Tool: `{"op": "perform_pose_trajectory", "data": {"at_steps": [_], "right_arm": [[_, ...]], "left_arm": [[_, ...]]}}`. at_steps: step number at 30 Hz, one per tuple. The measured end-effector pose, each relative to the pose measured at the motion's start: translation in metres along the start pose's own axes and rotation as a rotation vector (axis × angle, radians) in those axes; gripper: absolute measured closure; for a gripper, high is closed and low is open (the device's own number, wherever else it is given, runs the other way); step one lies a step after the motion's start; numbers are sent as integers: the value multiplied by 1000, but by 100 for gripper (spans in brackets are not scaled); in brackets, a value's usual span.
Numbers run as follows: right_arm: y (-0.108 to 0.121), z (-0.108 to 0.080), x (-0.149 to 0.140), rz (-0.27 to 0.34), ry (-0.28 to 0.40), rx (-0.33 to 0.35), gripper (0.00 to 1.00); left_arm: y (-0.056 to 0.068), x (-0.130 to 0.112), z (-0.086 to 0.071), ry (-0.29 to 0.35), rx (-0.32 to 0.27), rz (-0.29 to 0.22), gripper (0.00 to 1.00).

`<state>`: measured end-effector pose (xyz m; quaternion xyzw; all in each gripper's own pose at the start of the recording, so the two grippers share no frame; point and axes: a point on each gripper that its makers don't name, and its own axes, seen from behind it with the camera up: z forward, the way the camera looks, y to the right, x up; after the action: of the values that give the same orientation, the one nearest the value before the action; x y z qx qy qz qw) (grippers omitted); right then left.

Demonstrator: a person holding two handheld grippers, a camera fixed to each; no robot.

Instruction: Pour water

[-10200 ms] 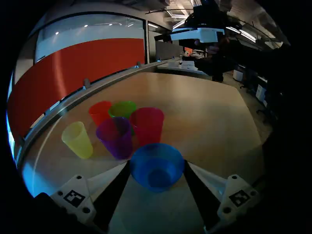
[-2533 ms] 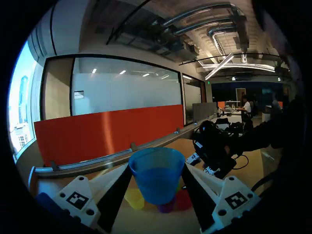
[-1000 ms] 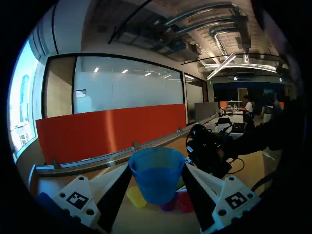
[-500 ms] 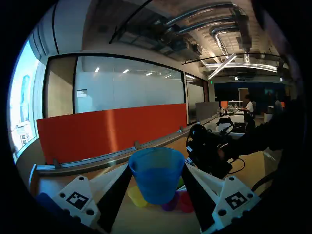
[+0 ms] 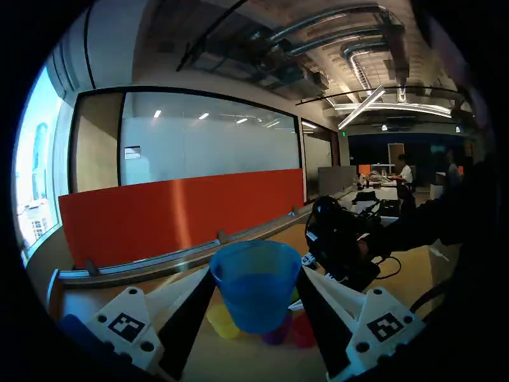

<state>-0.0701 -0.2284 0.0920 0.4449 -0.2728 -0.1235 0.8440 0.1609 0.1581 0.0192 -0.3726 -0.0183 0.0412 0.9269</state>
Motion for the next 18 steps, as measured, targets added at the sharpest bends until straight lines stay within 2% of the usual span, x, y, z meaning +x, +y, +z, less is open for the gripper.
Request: {"op": "perform_pose_trajectory", "data": {"at_steps": [18], "right_arm": [[-3, -33, 33, -40, 70, -29, 8]], "left_arm": [[4, 5, -2, -4, 1, 8, 15]]}}
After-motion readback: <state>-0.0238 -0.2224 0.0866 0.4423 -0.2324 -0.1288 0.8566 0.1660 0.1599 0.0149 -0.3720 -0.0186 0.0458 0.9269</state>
